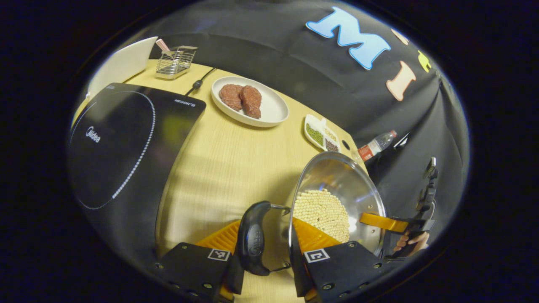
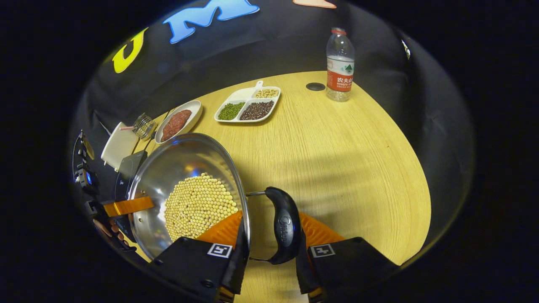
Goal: First push the handle of the pot to place it horizontally, then grasp the pot with both hands and set it on the induction cooktop.
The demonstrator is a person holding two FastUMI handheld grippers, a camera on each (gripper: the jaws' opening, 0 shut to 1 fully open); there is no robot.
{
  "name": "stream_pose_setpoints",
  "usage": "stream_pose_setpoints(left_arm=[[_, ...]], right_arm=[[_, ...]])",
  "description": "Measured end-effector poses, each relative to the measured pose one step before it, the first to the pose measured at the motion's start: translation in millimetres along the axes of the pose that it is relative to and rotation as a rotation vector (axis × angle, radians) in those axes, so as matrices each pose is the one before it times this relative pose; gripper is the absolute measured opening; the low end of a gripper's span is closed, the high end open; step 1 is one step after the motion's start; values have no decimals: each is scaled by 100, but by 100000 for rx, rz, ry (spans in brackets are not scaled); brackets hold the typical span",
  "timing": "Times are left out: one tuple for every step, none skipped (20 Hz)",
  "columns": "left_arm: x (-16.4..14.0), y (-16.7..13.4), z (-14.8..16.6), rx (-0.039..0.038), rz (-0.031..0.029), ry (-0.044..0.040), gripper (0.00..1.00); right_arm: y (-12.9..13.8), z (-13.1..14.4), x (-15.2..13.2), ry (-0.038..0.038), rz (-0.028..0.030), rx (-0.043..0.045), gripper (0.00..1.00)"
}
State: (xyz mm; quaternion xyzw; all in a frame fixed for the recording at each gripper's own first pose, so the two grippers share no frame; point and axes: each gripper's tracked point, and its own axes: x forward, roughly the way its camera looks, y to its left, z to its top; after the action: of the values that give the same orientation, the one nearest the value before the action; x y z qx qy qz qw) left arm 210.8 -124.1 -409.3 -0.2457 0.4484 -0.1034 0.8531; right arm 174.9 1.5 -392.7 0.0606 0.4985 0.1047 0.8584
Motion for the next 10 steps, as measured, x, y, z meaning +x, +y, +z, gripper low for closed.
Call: stream_pose_setpoints(left_arm=[[-1030,13,-238,-174,-438,-141,48],[-1120,84,-226,262,-226,-313,48],[-1110,141,-217,237,-109,160,48],[-1033,83,-241,350,-23,-17,48],[-1144,245,-179,211,2,37,45],[-1251,331,-208,275,163,180,52],[-971,346,-81,638,252,370,48],[-1095,546,-205,731,430,447,52],[-1130,685,-94,470,153,-292,48],[-980,725,112,-177,-237,-298,48]], right_arm=[[209,-239,-721,-412,-58,-122,53],[332,-493,-1254,-131,131,225,53],[542,-626,-1077,193,-71,314,50],[545,-614,-1066,-10,-103,402,53],[604,-595,-1034,-134,87,33,50],[615,-612,-856,500,26,568,50],[806,-632,-819,1306,-42,572,50],[808,-747,-507,547,-270,288,50],[786,-613,-627,-318,-207,-635,50],[651,-466,-1083,-701,71,-315,53]])
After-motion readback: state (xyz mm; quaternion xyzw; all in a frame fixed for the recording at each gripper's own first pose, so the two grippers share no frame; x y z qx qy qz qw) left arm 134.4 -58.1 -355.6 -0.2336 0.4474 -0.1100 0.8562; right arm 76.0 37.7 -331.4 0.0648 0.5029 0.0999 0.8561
